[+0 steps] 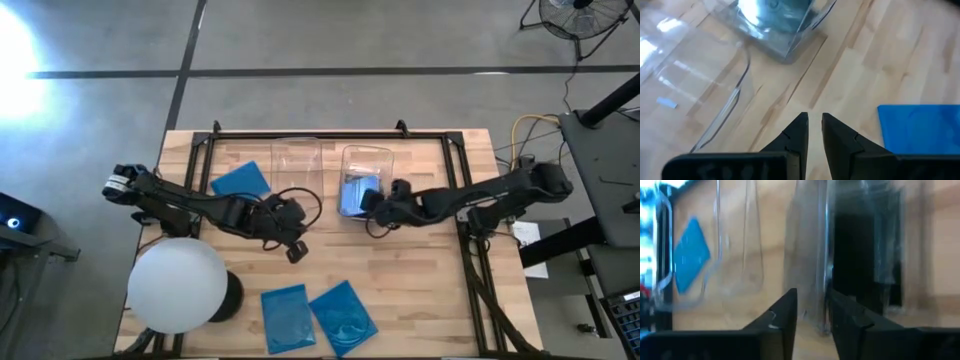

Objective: Pick & place jewel cases by type
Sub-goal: Put the black CD case into the right transparent bin, then put the blue CD case into the left transparent bin

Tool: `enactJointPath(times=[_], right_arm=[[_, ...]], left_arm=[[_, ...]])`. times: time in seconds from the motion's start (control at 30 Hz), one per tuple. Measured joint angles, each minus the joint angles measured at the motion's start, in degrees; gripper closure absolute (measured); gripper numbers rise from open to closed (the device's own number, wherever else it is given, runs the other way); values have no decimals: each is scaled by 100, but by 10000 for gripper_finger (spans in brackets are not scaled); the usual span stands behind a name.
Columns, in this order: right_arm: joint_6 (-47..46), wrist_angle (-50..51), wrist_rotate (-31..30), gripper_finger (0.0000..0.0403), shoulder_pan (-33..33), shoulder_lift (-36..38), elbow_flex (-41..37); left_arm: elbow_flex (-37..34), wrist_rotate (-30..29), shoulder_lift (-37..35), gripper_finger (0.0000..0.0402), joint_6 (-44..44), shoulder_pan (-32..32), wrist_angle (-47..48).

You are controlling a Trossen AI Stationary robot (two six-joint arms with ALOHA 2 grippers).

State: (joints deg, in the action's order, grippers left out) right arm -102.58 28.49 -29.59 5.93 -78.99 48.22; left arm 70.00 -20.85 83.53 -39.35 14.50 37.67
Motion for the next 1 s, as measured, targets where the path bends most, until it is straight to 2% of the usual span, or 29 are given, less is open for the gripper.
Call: enactJointPath(times=[0.13,0.27,0.47,0.57,0.73,0.9,1.0], right_arm=[[515,64,584,269,8,-57,114],[1066,582,1099,225,115,153,260],[1709,1993,1205,177,526,587,768],[1901,2428,1158,171,829,704,999],[2136,2120,1434,177,1416,565,1207],[1814,2000,1670,179,2066,-34,1228],[1427,1838,1865,179,2355,-469,1201]], left_arm=[[-21,-4,0,364,-135,8,297],[-188,-3,-11,364,-193,37,312],[-425,90,-17,364,-298,94,347],[-463,218,-20,364,-101,99,479],[-466,236,-22,364,-21,-80,1412],[-654,375,5,364,139,-332,2280],[-875,21,-10,364,-82,-750,2770]])
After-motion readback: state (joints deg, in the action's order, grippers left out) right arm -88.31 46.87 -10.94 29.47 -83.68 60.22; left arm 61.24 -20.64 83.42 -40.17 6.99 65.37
